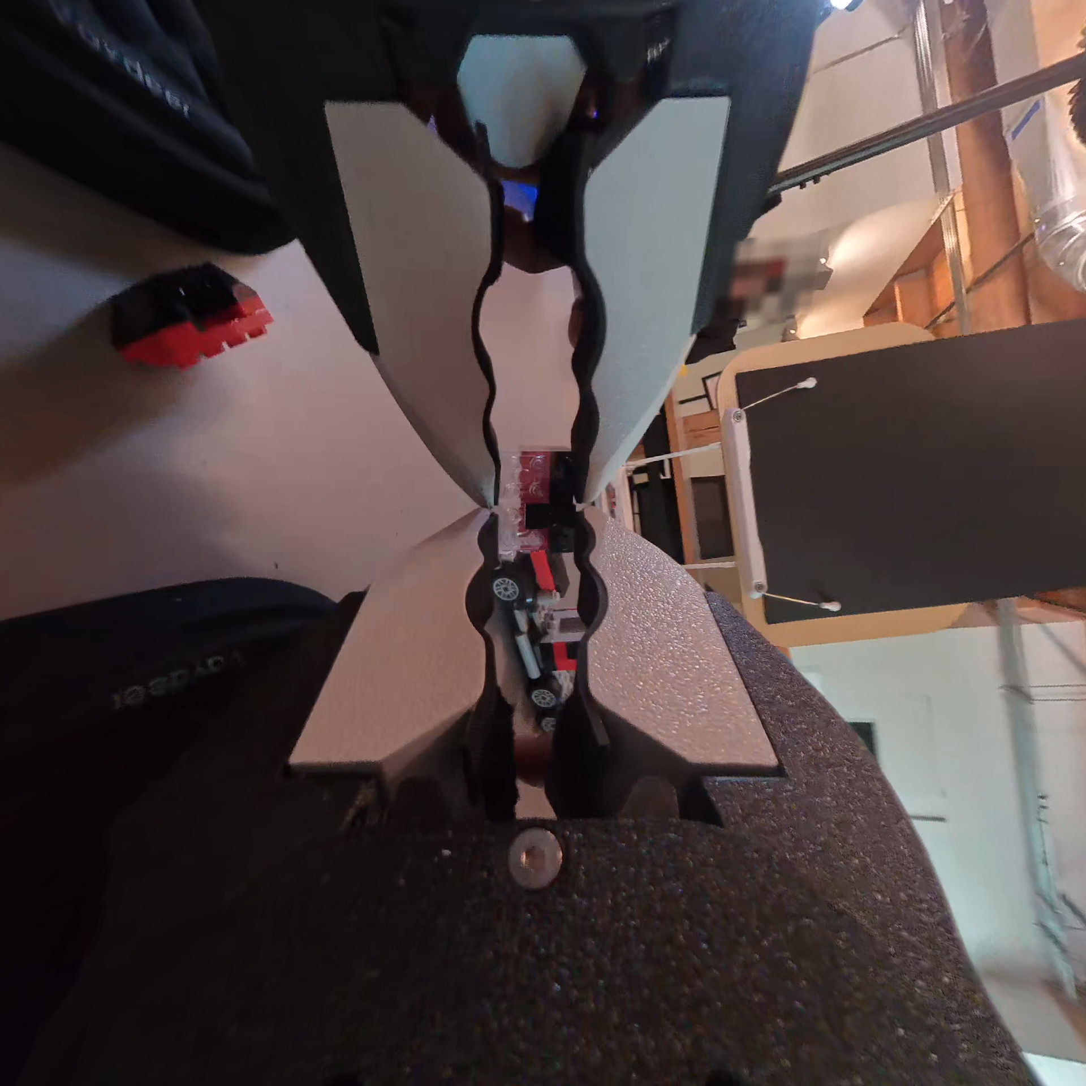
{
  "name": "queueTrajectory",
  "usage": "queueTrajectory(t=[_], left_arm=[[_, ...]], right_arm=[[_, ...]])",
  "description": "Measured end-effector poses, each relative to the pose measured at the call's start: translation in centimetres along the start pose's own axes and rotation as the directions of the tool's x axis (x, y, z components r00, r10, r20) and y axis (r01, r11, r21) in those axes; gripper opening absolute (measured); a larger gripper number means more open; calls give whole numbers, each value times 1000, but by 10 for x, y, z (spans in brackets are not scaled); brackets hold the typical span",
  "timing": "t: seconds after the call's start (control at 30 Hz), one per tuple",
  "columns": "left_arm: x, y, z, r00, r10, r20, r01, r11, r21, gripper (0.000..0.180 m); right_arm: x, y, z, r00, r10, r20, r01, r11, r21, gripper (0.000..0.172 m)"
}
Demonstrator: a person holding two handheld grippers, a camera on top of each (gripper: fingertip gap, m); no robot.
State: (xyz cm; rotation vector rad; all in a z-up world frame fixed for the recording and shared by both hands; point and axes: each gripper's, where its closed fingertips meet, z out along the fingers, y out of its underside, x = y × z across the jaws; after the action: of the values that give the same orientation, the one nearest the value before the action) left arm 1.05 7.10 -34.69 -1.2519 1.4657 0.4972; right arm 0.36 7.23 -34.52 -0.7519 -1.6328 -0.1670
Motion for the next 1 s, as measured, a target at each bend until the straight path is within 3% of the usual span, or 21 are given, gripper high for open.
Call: queueTrajectory(t=[0.2, 0.3, 0.4, 0.73, 0.83, 0.93, 1.0], left_arm=[[-4, -8, -3, 1000, -20, 22, 19, 997, 70, 25], [-11, -6, -4, 997, -63, 44, 59, 995, 79, 42], [-6, -5, -2, 999, 11, 50, -14, 998, 61, 29], [0, -3, -2, 990, 132, 44, -132, 991, 7, 27], [-4, -4, -3, 997, 69, 43, -69, 998, 5, 27], [-9, 0, -5, 992, -124, 5, 124, 992, 14, 27], [-12, -1, -7, 980, -200, -14, 201, 978, 55, 27]], right_arm=[[6, -3, -6, 998, -31, -51, 34, 998, 50, 23], [7, -7, -10, 999, -2, -44, 6, 995, 102, 24], [7, -16, -14, 999, 33, -32, -27, 984, 174, 24], [0, -15, -11, 998, -60, -37, 64, 988, 138, 24], [6, -17, -13, 992, -87, -95, 98, 989, 108, 24], [13, -20, -14, 971, -141, -192, 156, 986, 63, 24], [17, -21, -16, 977, -84, -198, 102, 992, 81, 24]])
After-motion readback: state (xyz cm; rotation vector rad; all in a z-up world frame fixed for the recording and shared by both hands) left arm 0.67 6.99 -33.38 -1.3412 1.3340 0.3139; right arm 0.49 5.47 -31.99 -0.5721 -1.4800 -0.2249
